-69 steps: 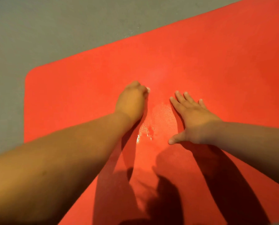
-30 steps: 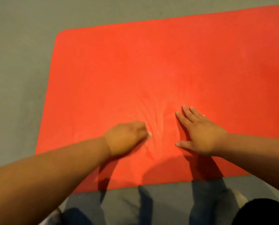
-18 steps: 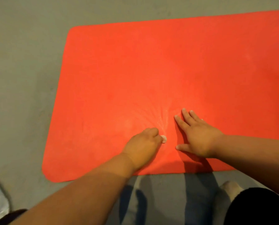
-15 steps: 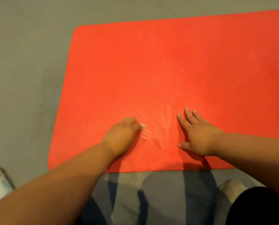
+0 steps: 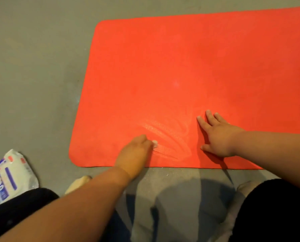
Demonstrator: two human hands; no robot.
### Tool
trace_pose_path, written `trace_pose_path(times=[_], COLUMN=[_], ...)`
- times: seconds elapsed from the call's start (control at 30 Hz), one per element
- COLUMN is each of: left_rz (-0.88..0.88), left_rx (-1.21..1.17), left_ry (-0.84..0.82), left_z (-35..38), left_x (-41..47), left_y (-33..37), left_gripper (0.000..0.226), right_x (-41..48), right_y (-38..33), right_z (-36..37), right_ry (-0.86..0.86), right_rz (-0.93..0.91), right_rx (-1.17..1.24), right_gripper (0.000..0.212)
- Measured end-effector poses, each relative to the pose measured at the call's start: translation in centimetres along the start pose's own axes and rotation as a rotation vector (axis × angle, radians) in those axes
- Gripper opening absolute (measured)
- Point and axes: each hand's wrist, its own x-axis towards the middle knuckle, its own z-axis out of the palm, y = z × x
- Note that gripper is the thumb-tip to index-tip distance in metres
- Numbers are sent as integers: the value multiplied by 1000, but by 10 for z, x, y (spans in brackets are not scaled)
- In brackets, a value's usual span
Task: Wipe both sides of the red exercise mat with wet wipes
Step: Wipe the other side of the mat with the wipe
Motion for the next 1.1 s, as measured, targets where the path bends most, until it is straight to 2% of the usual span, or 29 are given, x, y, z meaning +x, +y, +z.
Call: trace_pose_path(times=[0.07, 0.13, 0.23, 0.27, 0.37, 0.47, 0.53, 0.6, 0.7, 0.8, 0.87, 0.9, 0.97, 1.03, 1.1], left_rz=[-191, -340, -504, -477, -216, -86, -101, -279, -602, -746, -774, -789, -794, -751, -722], left_rx=[96, 111, 29, -21, -92, -82, 6, 43, -9, -173, -393, -560, -849, -979, -1074], left_ry=[61, 109, 163, 131, -19, -61, -30, 84, 82, 147, 190, 212, 254, 266, 248], left_z=[-22, -35, -14, 0, 36, 28, 13, 4, -6, -20, -40, -50, -70, -82, -86], left_x=[-7, -15, -14, -9, -3, -12, -29, -51, -73, -55, -20, 1, 36, 64, 84], left_y=[-46, -65, -29, -5, 62, 48, 13, -23, -42, -26, -7, 2, 19, 33, 41], left_gripper=[24, 25, 20, 19, 18, 15, 4, 8, 16, 13, 10, 12, 18, 21, 21], right_x=[-1, -3, -8, -10, -14, -15, -12, -7, 4, 6, 2, 1, -1, -1, 4], right_y=[1, 4, 2, -2, -22, -41, -50, -55, -57, -55, -54, -53, -59, -69, -75], right_z=[-1, -5, -12, -14, -17, -16, -22, -31, -40, -43, -45, -48, -56, -66, -73], right_ry=[-8, -21, -40, -45, -61, -76, -63, -49, -34, -44, -29, -13, -23, -69, -42], right_rz=[-11, -29, -55, -69, -136, -178, -209, -224, -206, -182, -185, -185, -157, -107, -99], right_rx=[5, -4, 8, 17, 23, 33, 10, -25, -61, -51, 115, 281, 818, 1390, 1640], right_gripper=[99, 98, 97, 96, 94, 92, 91, 89, 88, 87, 79, 71, 47, 24, 14])
